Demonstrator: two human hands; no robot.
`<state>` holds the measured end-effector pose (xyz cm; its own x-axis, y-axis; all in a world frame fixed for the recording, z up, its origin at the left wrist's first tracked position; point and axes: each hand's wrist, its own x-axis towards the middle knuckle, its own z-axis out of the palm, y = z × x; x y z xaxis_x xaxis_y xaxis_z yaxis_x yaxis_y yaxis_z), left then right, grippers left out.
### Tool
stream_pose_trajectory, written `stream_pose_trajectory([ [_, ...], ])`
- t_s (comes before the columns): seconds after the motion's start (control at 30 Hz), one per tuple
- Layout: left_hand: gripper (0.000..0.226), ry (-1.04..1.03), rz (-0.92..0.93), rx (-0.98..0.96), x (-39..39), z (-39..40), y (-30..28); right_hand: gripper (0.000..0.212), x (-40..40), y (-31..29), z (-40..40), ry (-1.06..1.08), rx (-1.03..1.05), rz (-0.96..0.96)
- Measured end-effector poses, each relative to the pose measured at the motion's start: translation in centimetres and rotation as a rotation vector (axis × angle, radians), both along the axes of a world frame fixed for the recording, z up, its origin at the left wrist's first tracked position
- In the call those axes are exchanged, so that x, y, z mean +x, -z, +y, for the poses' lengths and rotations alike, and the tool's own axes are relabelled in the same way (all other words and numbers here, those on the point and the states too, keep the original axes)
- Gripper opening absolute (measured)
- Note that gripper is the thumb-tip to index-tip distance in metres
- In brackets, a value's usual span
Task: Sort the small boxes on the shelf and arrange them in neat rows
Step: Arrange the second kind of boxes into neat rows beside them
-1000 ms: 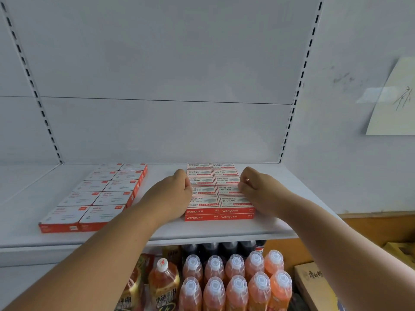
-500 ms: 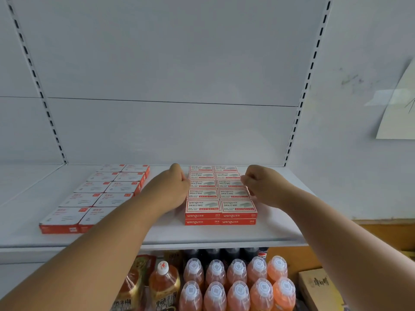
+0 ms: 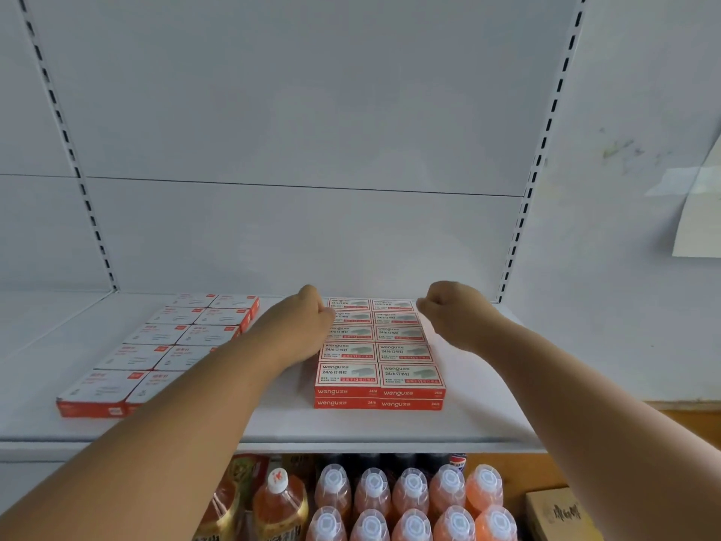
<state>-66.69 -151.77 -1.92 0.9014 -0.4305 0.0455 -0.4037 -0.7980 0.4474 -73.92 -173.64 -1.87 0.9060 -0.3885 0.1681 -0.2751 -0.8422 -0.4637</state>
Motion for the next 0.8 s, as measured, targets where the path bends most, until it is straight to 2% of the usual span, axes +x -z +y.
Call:
stream_pose_trajectory([
  [0.13, 0.020, -0.055, 0.023, -0.001, 0.7, -0.7, 0.0, 0.031, 1.2, 0.1, -0.1, -0.001, -0.059, 0.087],
  [0.23, 0.025, -0.060, 0.030, -0.092, 1.6, -1.2, 0.2, 0.029, 1.8, 0.6, 0.2, 0.007, -0.064, -0.010],
  [0.33, 0.042, 0.030, 0.130, -0.238, 2.1, -2.1, -0.1, 0.053, 2.0, 0.1, 1.3, -0.094, -0.018, -0.003],
  [0.43, 0.050, 0.130, 0.130, -0.146, 2.1, -2.8, 0.4, 0.057, 1.9, -0.3, 2.7, -0.196, 0.029, 0.119],
  [0.53, 0.045, 0.153, 0.094, -0.079, 2.3, -3.1, 1.0, 0.043, 1.8, 0.0, 3.3, -0.235, 0.041, 0.217],
  [0.63, 0.039, 0.150, 0.074, -0.070, 2.5, -3.2, 1.0, 0.044, 1.9, 0.0, 3.4, -0.229, 0.045, 0.245],
  [0.8, 0.045, 0.154, 0.022, -0.020, 2.7, -3.2, 0.8, 0.046, 2.6, -0.2, 2.9, -0.159, 0.069, 0.221],
])
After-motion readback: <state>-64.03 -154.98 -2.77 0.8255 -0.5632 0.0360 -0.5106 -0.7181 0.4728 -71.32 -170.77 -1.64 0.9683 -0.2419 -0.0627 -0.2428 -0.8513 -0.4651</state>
